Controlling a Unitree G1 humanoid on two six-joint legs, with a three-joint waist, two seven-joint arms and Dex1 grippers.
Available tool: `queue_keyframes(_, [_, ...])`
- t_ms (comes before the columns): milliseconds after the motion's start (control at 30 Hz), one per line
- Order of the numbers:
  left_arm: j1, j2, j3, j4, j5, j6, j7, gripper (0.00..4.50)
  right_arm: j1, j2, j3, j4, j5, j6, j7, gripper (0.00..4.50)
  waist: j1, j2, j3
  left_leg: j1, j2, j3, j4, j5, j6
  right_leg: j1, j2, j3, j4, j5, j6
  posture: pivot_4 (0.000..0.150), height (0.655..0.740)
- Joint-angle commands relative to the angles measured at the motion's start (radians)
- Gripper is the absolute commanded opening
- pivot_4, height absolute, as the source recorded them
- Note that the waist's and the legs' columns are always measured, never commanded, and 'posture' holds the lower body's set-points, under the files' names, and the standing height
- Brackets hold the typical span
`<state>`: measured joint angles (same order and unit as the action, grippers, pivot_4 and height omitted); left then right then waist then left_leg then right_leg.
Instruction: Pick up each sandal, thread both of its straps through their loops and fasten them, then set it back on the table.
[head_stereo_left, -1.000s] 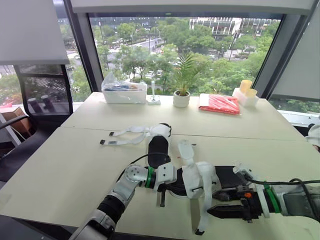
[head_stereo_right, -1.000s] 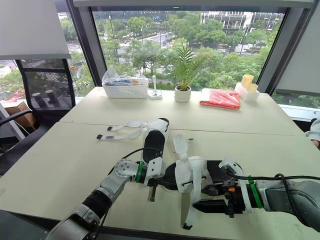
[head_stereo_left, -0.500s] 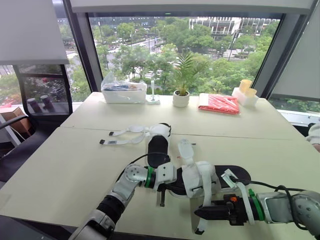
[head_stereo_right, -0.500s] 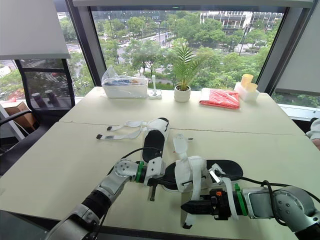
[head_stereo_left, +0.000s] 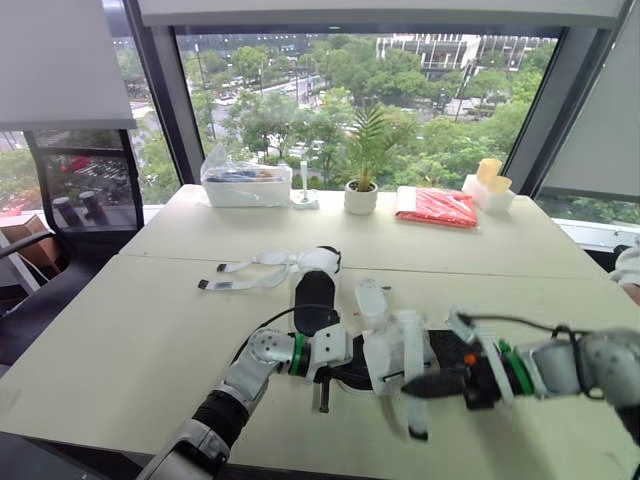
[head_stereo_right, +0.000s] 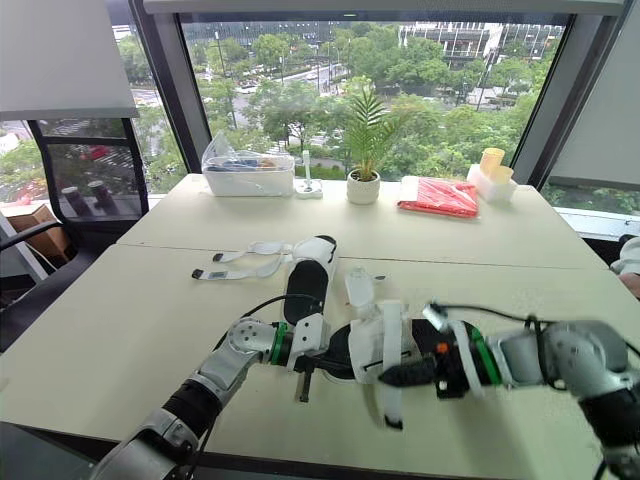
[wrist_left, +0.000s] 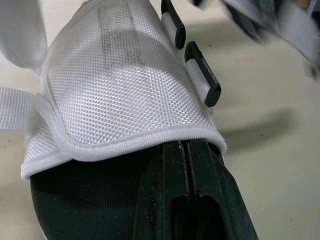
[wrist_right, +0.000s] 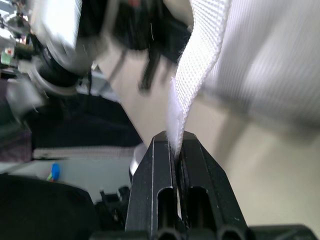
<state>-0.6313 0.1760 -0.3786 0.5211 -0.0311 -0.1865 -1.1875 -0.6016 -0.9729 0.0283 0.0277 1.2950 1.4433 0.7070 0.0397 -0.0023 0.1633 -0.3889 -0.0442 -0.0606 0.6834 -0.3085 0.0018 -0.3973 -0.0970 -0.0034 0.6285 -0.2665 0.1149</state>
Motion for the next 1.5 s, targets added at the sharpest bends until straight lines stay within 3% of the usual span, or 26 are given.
queue_keyframes(33, [0.021,0.005,-0.036,0.031,0.048,0.018,0.022,0.0,-0.145,0.028,0.007,0.146,-0.066,0.056,0.064,0.09,0.002,0.0,0.0,-0.001,0.0,0.0,0.0,0.0,0.0,0.0,0.0,0.0,0.0,0.0,0.0,0.15,0.7374])
queue_keyframes(200, [0.038,0.013,-0.038,0.01,0.048,0.02,0.028,0.0,-0.314,0.071,0.105,0.355,-0.259,0.023,0.17,0.09,0.0,0.0,0.0,-0.003,-0.001,0.0,0.0,0.0,0.0,-0.002,-0.001,0.0,0.0,0.0,0.0,0.15,0.7374])
queue_keyframes(433, [0.06,0.027,-0.042,-0.026,0.044,0.034,0.035,0.0,-0.409,0.077,0.367,0.514,-0.601,-0.213,0.474,0.09,-0.002,0.001,0.0,-0.004,-0.002,0.002,0.0,0.0,-0.001,-0.006,-0.001,0.0,0.001,0.0,0.0,0.15,0.7374])
queue_keyframes(667, [0.075,0.034,-0.041,-0.054,0.035,0.053,0.044,0.0,-0.445,0.094,0.458,0.53,-0.789,-0.35,0.659,0.09,-0.003,0.001,0.0,-0.004,-0.002,0.002,-0.001,0.001,-0.002,-0.007,0.0,0.0,0.002,0.001,0.001,0.15,0.7374])
queue_keyframes(1200, [0.075,0.033,-0.047,-0.07,0.034,0.071,0.044,0.0,-0.333,0.063,0.357,0.221,-0.853,-0.399,0.713,0.09,-0.002,0.001,0.0,-0.004,-0.002,0.002,-0.001,0.001,-0.003,-0.008,-0.001,0.001,0.002,0.001,0.001,0.15,0.7374])
queue_keyframes(1500, [0.071,0.029,-0.053,-0.066,0.036,0.068,0.038,0.0,-0.388,0.089,0.331,0.351,-0.925,-0.485,0.712,0.09,-0.003,0.001,0.0,-0.004,-0.002,0.002,-0.001,0.001,-0.003,-0.008,-0.001,0.001,0.002,0.001,0.001,0.15,0.7374])
